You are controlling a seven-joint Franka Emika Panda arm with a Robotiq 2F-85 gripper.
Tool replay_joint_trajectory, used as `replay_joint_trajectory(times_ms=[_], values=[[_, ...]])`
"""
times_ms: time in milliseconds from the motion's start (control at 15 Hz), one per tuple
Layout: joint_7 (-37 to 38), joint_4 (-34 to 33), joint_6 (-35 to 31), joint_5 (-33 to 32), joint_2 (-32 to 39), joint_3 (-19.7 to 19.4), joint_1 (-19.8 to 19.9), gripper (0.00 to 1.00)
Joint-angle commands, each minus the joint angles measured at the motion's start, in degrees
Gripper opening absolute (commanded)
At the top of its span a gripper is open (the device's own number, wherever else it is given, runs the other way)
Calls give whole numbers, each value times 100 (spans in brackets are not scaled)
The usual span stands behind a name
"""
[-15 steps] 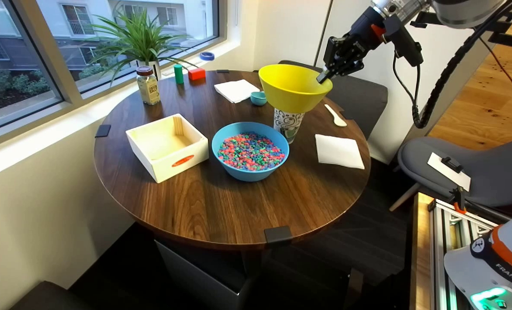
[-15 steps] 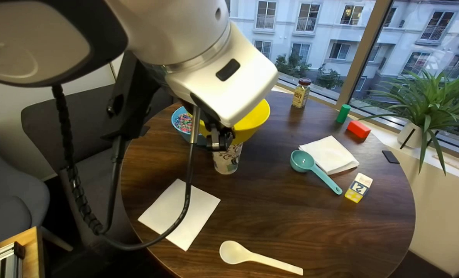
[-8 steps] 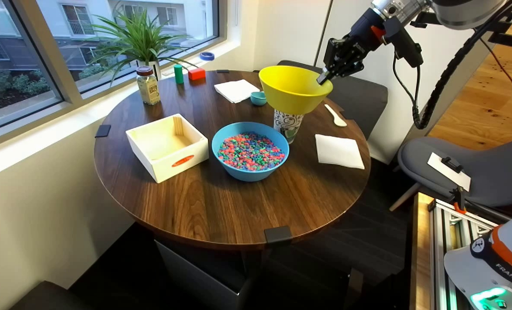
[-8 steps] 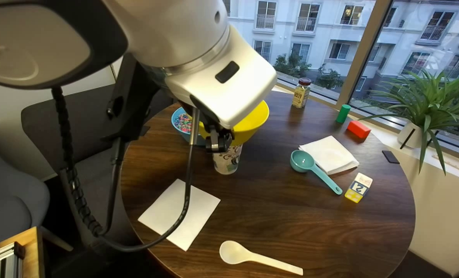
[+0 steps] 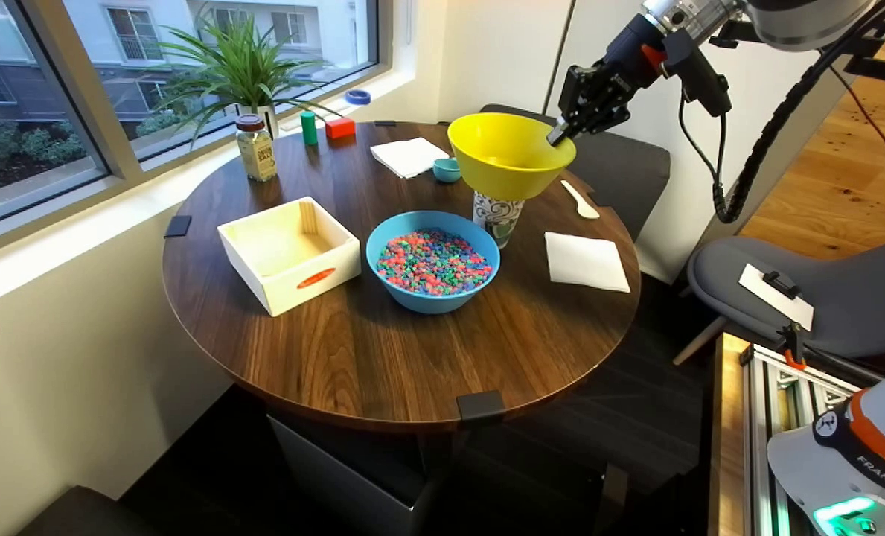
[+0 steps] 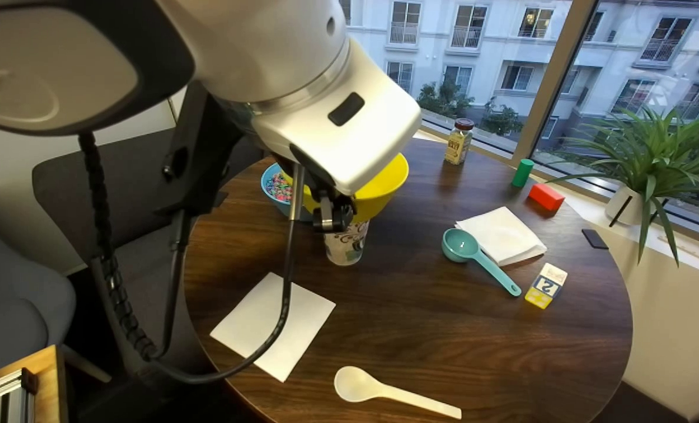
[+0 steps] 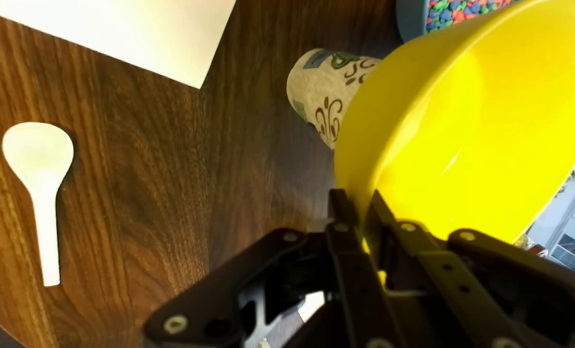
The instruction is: Pick up the yellow bowl and place it on top of the cup, move a pinch of the content in the blue bowl into the yellow bowl
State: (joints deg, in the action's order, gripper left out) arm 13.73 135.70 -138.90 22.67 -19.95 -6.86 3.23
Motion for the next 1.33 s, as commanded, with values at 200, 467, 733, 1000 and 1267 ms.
replay_joint_trajectory(times_ms=[200,467,733,1000,1267], values=[[-95,55,145,-38,-60,32,49,67],[-119,18,101,-19,-92,44,32,98],[45,-106,196,-204,-181,238,23,100],[399,-340,437,-624,-293,585,51,100],[204,-456,537,-537,-260,587,-73,100]])
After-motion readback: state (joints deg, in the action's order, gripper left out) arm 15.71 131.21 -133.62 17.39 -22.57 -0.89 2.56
